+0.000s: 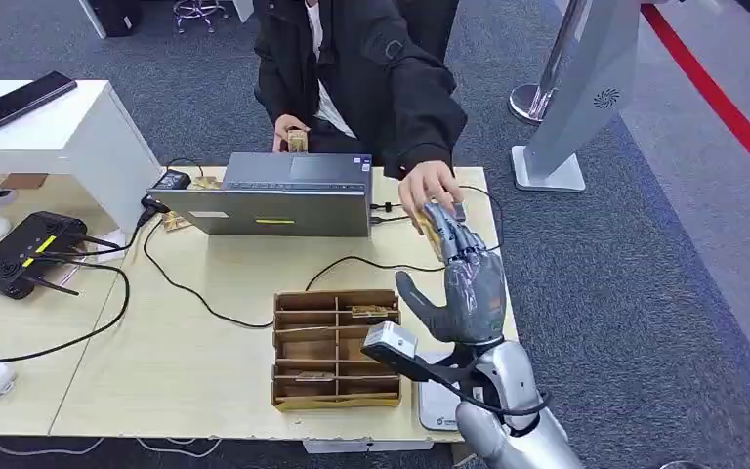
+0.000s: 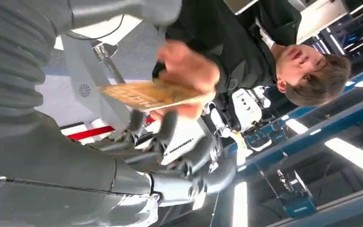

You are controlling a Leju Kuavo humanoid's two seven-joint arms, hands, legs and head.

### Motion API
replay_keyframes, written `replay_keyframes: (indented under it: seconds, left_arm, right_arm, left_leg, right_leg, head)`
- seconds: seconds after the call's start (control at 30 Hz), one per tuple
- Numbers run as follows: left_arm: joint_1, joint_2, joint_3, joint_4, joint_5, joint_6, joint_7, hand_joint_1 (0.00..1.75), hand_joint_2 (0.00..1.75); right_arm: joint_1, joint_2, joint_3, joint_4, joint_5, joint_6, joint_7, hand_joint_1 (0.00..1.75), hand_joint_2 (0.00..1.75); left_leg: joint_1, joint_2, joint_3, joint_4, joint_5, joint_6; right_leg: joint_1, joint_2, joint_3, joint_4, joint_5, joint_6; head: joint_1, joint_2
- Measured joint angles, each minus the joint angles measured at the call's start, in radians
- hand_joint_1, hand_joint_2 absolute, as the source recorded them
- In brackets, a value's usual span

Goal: Pass the card to the sensor for recognition and then transmit it.

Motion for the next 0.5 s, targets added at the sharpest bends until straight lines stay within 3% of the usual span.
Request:
replay_keyframes:
  seconds: [0.03, 0.5]
  left_arm:
    - [0.001, 0.001, 0.000, 0.000, 0.006, -0.030, 0.001, 0.00, 0.00]
    - [0.038, 0.047, 0.000, 0.008, 0.076, -0.408, 0.022, 0.00, 0.00]
  right_arm:
    - [-0.003, 0.001, 0.001, 0.000, 0.006, 0.006, 0.008, 0.00, 0.00]
    - [-0.008, 0.001, 0.004, -0.011, -0.005, 0.018, 0.011, 0.00, 0.00]
  left_leg:
    - [0.000, 0.000, 0.000, 0.000, 0.000, 0.000]
    - [0.001, 0.000, 0.000, 0.000, 0.000, 0.000]
  right_leg:
    - [0.000, 0.000, 0.000, 0.000, 0.000, 0.000]
    - [0.000, 0.000, 0.000, 0.000, 0.000, 0.000]
  head:
    - [0.000, 0.000]
    - [0.000, 0.000]
